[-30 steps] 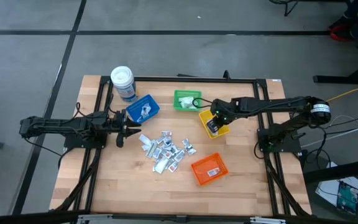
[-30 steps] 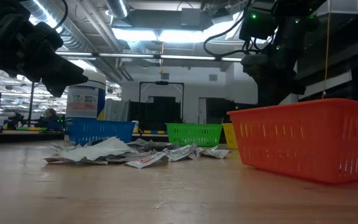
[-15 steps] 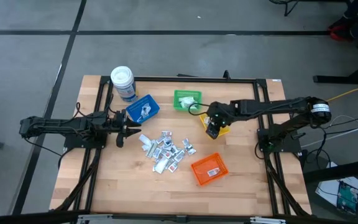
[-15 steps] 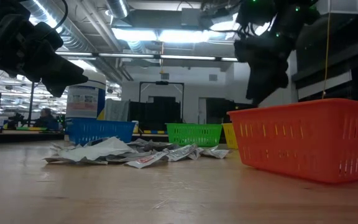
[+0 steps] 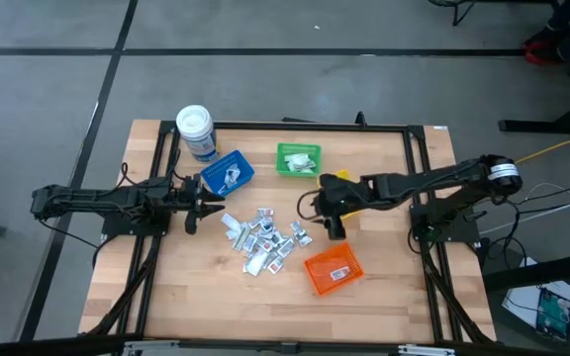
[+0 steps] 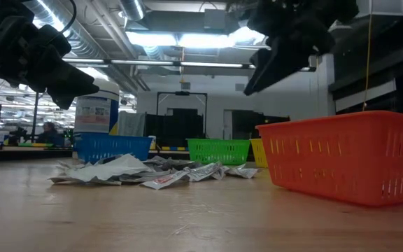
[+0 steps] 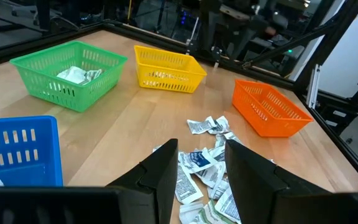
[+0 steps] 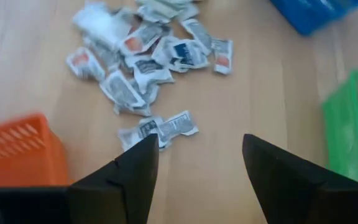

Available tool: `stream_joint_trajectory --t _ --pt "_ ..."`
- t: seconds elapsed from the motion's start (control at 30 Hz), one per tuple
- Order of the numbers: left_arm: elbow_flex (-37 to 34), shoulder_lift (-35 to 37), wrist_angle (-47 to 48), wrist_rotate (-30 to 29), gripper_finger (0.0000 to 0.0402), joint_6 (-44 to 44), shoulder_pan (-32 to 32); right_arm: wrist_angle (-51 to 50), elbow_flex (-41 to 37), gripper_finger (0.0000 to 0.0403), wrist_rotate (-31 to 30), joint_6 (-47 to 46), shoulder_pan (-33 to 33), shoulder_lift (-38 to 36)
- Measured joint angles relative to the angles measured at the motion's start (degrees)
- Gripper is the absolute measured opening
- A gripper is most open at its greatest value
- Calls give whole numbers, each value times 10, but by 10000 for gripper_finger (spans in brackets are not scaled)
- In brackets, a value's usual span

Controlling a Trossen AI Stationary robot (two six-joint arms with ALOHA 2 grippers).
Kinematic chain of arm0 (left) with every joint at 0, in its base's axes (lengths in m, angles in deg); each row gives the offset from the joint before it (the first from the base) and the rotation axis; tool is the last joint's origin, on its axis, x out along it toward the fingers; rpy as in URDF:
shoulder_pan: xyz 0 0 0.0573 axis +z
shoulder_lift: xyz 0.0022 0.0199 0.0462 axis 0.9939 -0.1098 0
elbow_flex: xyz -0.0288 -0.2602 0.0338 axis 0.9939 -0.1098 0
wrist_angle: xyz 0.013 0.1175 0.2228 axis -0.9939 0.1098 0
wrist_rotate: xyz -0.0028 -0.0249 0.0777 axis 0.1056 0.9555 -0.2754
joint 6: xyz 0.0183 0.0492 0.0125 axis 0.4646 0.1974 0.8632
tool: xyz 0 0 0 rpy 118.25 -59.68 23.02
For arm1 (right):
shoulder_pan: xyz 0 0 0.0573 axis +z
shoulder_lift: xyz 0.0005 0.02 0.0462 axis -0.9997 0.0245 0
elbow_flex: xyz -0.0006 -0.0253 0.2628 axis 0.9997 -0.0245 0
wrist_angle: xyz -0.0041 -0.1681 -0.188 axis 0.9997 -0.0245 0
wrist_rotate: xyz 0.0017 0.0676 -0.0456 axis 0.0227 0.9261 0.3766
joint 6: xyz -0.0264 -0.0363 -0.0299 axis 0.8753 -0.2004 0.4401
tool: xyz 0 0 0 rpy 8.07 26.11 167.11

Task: Pick & Place First Aid Supplies
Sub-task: Put the white ointment pack into the orange bin

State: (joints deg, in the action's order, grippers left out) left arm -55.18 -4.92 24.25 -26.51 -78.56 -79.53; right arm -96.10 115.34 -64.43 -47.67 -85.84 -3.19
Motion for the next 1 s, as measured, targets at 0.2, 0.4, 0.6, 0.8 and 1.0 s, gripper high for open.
stream_joint_trajectory --t 0.2,0.4,0.6,0.8,1.0 --pt "0 0 0 0 127 0 0 29 0 232 -1 178 3 47" --pt "0 0 0 0 127 0 0 67 0 232 0 281 3 88" --pt "0 0 0 0 127 0 0 81 0 232 28 346 5 125" --pt "0 0 0 0 127 0 0 87 0 232 40 373 19 160" --pt "0 0 0 0 127 0 0 127 0 232 39 376 24 190"
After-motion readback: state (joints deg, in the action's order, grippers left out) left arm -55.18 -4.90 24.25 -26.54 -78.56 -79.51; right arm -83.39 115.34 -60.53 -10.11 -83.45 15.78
